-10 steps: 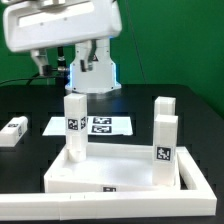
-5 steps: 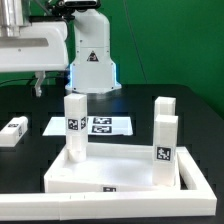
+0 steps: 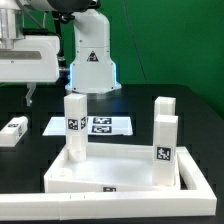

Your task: Assemble desk

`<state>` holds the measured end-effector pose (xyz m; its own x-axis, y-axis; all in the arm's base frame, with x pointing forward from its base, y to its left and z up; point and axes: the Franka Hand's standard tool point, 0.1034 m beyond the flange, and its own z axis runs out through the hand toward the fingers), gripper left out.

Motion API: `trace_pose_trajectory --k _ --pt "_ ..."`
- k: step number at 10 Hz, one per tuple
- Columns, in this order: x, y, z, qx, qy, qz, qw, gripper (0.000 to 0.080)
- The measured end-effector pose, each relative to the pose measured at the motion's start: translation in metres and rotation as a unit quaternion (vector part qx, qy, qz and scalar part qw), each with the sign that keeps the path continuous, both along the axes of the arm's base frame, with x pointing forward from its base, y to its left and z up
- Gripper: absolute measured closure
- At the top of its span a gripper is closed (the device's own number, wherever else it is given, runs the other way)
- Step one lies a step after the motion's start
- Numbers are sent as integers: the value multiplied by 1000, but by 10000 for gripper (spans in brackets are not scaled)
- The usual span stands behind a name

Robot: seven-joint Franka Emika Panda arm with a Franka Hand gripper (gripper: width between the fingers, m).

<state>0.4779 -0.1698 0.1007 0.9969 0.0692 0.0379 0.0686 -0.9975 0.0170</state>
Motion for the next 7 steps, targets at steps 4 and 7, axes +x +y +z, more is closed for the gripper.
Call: trace_pose_trajectory --k 4,7 --pt "-5 -30 -30 5 179 -17 984 150" --pt "-17 -22 -27 23 322 -59 945 150"
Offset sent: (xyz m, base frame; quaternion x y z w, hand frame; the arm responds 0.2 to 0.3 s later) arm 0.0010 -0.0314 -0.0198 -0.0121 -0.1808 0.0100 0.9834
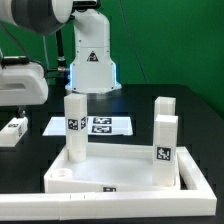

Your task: Assemble desk

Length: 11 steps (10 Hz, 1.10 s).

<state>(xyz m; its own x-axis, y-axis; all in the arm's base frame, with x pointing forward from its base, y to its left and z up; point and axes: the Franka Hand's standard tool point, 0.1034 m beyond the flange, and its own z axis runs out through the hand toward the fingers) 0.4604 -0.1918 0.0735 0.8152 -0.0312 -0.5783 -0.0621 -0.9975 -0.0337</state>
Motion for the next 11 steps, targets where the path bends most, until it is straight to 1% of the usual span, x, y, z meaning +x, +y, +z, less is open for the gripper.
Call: trace_pose_trajectory --k 1,2,3,5,9,11 --pt "-5 0 0 2 39 0 999 150" --pt "-6 0 -1 4 65 -1 998 150" --pt "-6 -5 -5 3 67 -2 998 150" --pt "-14 -15 -13 0 73 -12 997 150" --pt "-14 -15 -12 0 72 -13 997 150" --pt "-33 -11 -35 8 104 -26 994 150"
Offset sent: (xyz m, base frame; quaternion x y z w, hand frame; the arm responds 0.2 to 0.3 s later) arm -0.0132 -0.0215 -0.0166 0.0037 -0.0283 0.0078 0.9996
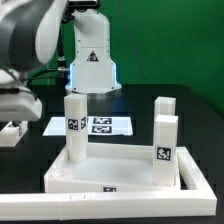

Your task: Assemble desk

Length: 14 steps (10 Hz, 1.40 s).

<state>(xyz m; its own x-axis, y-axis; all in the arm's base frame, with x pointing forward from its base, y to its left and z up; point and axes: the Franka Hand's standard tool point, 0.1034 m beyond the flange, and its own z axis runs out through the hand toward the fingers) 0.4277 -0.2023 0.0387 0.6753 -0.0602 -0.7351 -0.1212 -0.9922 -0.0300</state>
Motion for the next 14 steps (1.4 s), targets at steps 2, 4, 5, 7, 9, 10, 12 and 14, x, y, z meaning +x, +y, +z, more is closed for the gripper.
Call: trace_pose_trajectory --k 2,4,5,7,9,10,12,14 --pt "-23 12 -11 27 54 -16 998 150" --pt "-22 10 -13 24 51 -16 998 150" --pt "-22 10 -13 24 51 -16 998 150" --pt "-23 9 -14 24 52 -17 998 150" --pt "-32 -1 -25 15 79 -32 996 150" --pt "-28 -1 -26 13 74 -29 997 150" --pt "-28 -2 -26 13 72 -30 997 285" --pt "-28 -3 -26 13 72 -30 997 423"
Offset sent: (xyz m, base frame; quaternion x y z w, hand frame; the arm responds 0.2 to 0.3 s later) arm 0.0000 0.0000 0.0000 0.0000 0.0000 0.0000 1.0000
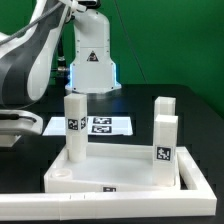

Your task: Assemble desk

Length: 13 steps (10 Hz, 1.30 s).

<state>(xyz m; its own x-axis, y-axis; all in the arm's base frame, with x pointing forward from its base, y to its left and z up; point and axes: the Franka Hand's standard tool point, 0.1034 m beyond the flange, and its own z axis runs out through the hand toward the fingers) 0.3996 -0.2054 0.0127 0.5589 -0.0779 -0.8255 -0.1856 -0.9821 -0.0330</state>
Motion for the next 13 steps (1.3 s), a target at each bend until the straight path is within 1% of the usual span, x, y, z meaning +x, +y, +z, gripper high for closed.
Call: trace_pose_trajectory --k 1,6,7,8,9,10,11,12,13 --pt "0 0 0 0 0 0 1000 514" --pt "-1 -1 0 0 0 -1 1000 514" --pt "1 1 3 0 1 -2 1000 514" --pt "12 14 26 2 3 -6 1000 514" --pt "30 28 55 -1 -14 -9 1000 512" --pt "41 37 76 -5 -22 -14 1000 512" --pt "49 41 91 -5 -29 -10 1000 512" --pt "53 39 92 -8 -41 -9 999 512" --pt "55 36 87 -14 -58 -7 998 512"
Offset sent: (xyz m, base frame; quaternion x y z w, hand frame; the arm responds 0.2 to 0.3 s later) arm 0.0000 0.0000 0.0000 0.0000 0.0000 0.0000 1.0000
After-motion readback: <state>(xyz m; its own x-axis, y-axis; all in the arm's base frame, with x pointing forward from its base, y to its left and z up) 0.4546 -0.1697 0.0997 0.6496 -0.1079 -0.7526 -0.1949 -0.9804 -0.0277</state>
